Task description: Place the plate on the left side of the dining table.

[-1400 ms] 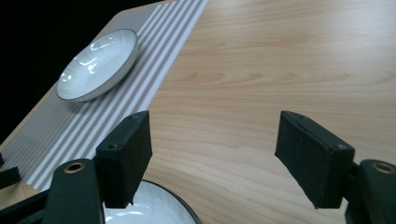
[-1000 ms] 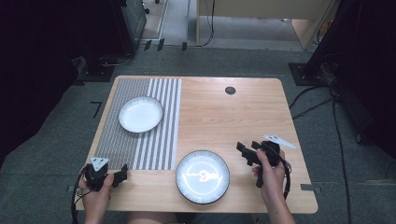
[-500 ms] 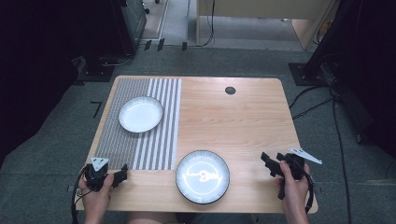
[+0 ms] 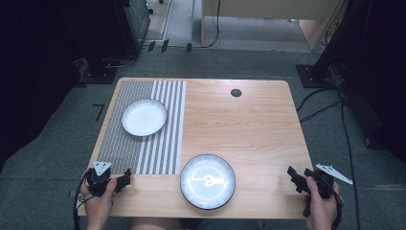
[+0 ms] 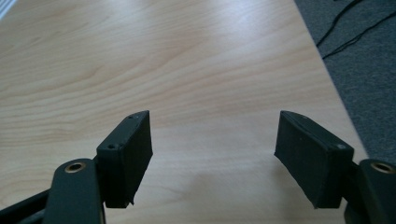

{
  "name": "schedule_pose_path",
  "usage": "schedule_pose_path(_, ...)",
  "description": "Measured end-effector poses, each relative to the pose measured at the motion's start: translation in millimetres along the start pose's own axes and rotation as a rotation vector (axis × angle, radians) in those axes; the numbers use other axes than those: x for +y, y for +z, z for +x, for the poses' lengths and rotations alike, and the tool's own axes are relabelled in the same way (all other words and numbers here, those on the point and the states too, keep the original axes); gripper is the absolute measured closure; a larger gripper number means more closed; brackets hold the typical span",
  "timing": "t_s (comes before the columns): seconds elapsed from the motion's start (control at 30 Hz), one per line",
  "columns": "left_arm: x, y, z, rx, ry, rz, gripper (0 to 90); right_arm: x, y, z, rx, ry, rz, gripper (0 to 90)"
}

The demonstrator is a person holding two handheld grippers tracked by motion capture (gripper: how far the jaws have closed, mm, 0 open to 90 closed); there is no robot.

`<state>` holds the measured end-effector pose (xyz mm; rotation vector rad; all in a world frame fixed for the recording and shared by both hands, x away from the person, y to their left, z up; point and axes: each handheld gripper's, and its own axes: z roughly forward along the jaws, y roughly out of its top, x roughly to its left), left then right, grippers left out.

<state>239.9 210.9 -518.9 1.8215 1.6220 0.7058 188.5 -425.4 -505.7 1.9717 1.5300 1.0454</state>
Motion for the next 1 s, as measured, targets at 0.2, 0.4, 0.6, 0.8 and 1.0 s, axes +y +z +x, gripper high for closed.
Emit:
schedule_pose_path(0.2,0.0,0.0,-0.1,0.0,0.0,0.0,9.1,-9.9,-5.0,-9.4,-0.024,-0.018,0.006,27.3)
schedule_pose_path(0.4,0.1,0.0,-0.1,0.001,-0.001,0.0,9.1,-18.4,0.9,-5.0,-0.081,-0.123,0.026,24.9)
schedule_pose_path(0.6,0.1,0.1,-0.1,0.001,0.0,0.001,9.1,-20.7,5.7,0.0,-0.112,-0.182,0.017,21.7)
schedule_pose_path(0.8,0.1,0.1,-0.2,0.002,-0.001,0.001,9.0,-22.1,8.8,7.6,-0.132,-0.246,0.041,18.5)
schedule_pose_path(1.0,0.3,0.3,-0.2,0.002,-0.001,0.001,8.9,-22.1,8.9,7.7,-0.131,-0.248,0.043,18.1)
